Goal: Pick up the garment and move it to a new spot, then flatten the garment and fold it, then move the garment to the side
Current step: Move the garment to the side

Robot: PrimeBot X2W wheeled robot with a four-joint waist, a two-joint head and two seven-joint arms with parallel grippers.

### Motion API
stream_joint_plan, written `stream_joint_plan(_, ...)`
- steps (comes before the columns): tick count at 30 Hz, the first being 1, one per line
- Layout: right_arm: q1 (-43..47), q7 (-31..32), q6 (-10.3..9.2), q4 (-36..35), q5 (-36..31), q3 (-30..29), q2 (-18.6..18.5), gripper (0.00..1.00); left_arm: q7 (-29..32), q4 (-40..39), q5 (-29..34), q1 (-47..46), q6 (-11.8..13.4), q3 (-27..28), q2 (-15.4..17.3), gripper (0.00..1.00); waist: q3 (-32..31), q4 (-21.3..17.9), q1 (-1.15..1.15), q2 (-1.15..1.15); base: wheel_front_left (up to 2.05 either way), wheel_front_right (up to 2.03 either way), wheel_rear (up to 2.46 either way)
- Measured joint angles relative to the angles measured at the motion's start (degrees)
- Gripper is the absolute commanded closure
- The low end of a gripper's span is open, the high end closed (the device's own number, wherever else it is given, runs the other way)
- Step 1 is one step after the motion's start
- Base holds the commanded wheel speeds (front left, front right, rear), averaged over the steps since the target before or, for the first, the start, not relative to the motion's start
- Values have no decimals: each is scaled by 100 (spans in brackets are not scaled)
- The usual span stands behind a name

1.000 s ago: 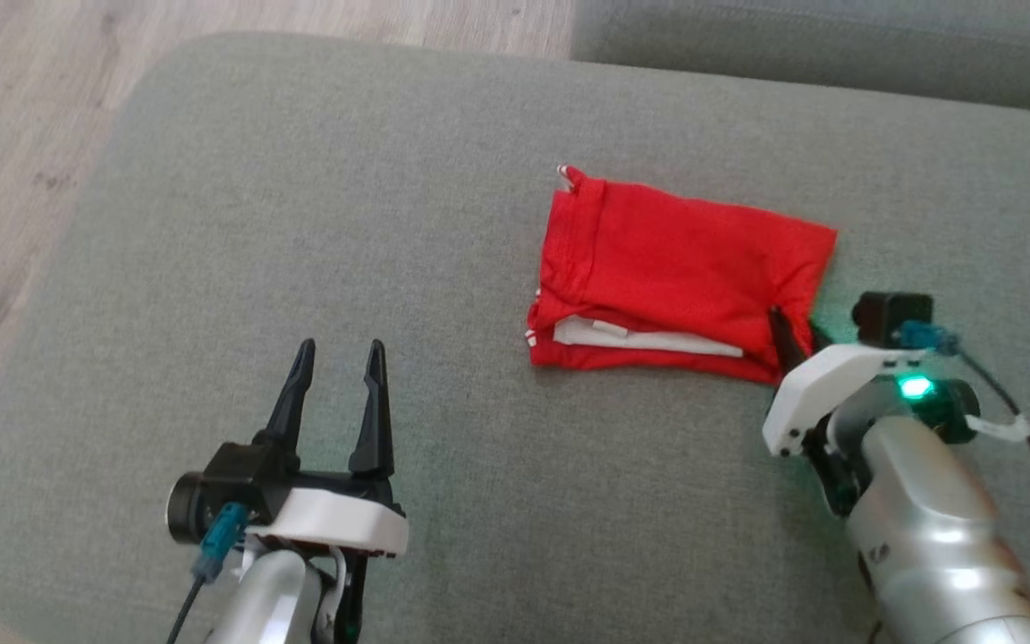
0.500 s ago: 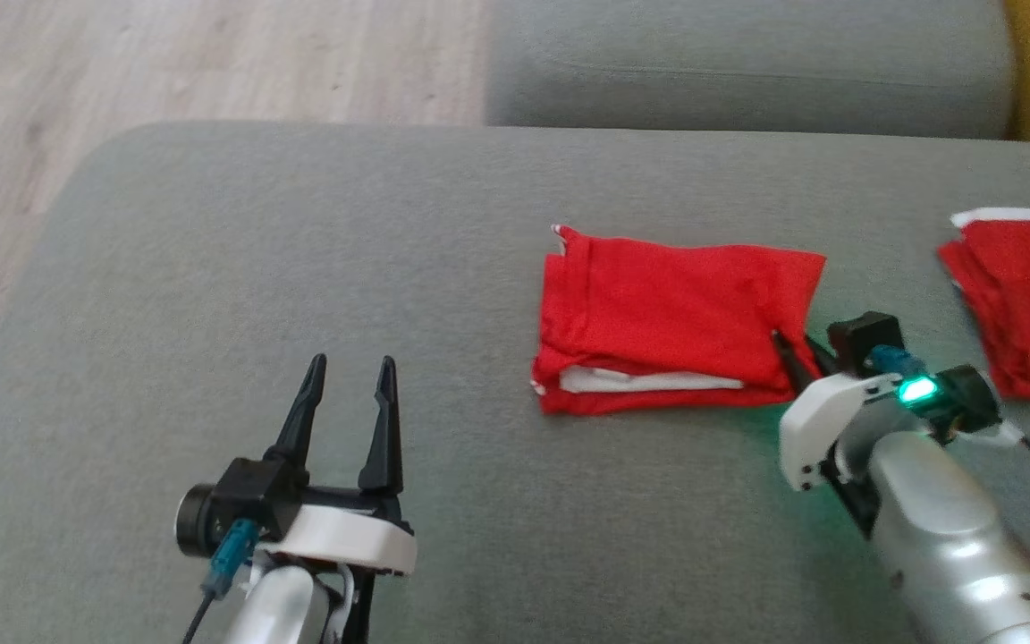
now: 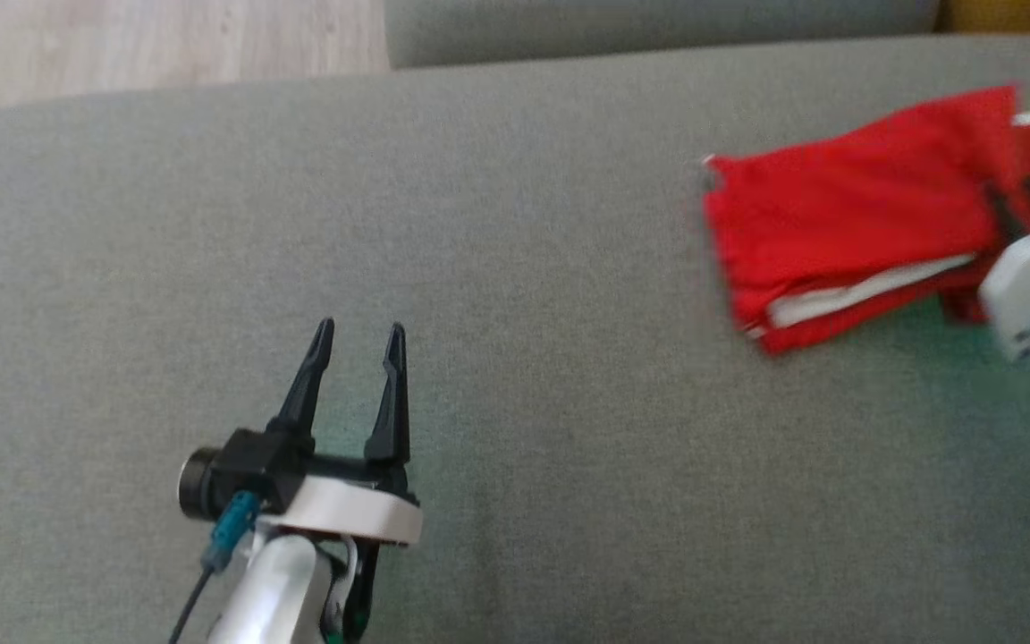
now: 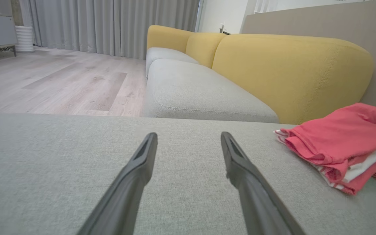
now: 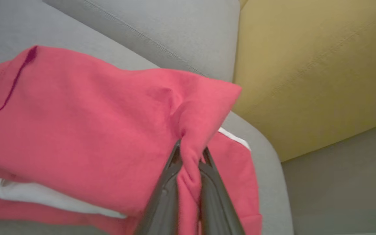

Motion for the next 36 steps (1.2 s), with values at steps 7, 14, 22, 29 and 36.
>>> stream_joint_plan(7, -291, 299, 0, -53, 124, 103, -1143, 100, 1, 0, 31, -307, -48, 65, -2, 0, 430, 28, 1, 0, 0, 0, 0)
stream_joint_plan(14, -381, 481, 0, 14, 111, 148, -1521, 100, 0, 0, 31, -366, -98, 131, -4, 0, 577, 145, 0, 0, 0, 0, 0)
stream_joint_plan(22, -436, 686, 0, 19, 55, -108, -1606, 100, 0, -21, 30, -402, -100, 143, -8, 0, 739, 177, 0, 0, 0, 0, 0)
stream_joint_plan(29, -464, 932, 0, 11, -96, -668, -1522, 0, 0, -14, 30, -474, -100, 149, -12, 0, 796, 149, 0, 0, 0, 0, 0)
stream_joint_plan(36, -279, 976, 0, -311, -382, -1300, -1165, 0, 0, 54, 30, -470, -99, 221, -15, 0, 553, 70, -1, 0, 0, 0, 0)
